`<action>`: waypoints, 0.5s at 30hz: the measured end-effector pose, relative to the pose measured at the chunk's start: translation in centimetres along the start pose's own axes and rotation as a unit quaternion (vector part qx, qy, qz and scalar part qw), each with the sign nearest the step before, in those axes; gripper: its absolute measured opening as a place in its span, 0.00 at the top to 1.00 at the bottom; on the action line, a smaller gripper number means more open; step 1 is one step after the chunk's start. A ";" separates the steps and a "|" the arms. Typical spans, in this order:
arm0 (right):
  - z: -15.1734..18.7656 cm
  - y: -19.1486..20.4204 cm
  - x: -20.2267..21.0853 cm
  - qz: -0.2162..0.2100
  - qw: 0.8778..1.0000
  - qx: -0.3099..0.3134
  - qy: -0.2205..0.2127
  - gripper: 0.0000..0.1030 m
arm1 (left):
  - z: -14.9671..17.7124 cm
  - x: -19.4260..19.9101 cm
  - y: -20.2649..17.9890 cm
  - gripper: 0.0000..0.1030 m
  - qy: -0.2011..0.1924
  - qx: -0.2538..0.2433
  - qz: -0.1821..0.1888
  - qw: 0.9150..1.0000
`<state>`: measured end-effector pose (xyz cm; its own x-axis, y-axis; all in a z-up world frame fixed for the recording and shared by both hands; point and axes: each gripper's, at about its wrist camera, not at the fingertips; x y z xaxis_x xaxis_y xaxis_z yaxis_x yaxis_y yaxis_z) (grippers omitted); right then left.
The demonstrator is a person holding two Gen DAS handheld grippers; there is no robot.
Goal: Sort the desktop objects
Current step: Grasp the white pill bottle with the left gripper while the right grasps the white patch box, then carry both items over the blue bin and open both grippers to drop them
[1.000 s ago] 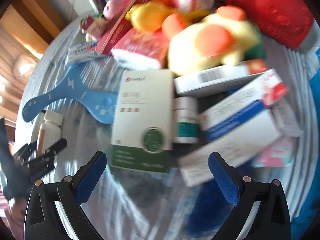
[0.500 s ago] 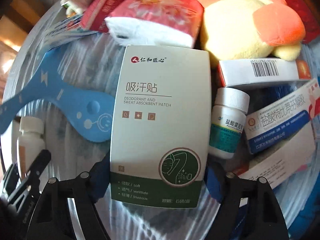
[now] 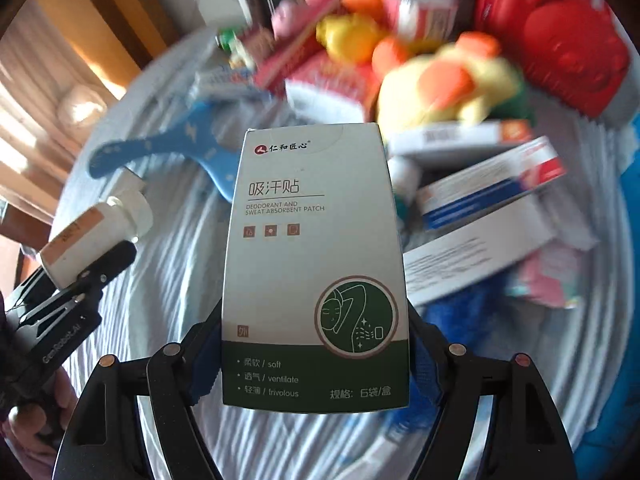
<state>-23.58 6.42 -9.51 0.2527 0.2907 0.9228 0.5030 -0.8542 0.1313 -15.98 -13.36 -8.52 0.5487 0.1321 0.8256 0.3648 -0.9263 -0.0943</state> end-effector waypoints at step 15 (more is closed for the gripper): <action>4.6 -7.3 20.8 0.096 0.960 -0.063 -0.255 0.24 | -2.3 15.0 -13.8 0.50 -0.161 -0.096 0.071 0.980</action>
<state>-18.21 20.73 7.02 0.7182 0.2682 0.6421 0.3105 -0.9493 0.0493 -14.53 0.62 6.42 0.8041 0.0732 0.5900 0.1360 -0.9887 -0.0626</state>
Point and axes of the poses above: each gripper's, at about its wrist camera, not at the fingertips, and x roughly against the way its jaws point, y to its left, z to its underside, and after that the axes turned 1 degree about -z, right-handed
